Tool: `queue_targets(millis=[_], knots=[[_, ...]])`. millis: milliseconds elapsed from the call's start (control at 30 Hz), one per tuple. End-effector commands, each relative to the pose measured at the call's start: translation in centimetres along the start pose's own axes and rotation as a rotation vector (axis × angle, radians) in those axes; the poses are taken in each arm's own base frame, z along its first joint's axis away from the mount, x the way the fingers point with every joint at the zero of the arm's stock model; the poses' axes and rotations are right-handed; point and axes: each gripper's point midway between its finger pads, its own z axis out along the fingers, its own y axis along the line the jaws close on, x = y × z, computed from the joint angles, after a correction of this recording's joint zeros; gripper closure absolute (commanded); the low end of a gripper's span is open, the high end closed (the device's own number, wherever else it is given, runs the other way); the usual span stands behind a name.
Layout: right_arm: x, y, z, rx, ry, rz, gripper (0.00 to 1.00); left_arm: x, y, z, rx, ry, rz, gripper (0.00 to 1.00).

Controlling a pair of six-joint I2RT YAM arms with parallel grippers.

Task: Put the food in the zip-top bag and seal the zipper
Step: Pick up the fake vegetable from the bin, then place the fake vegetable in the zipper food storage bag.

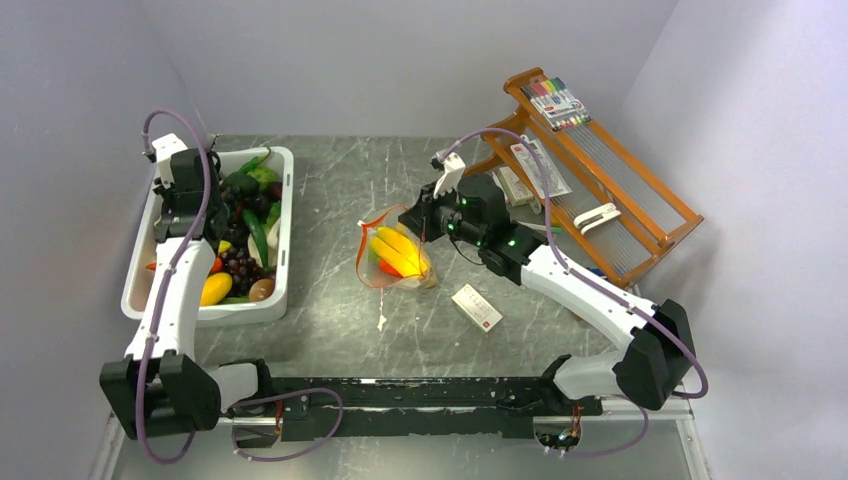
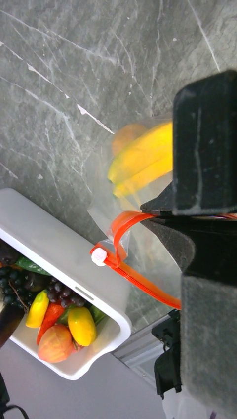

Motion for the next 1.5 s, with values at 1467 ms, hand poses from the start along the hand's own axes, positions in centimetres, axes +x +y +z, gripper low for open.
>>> queue_targets(millis=[1467], knots=[[-1.6,-2.6,1.5,0.186,-0.024,0.142,1.0,-5.8,-5.3,-17.4,0.886,-0.109,-0.1,0.93]])
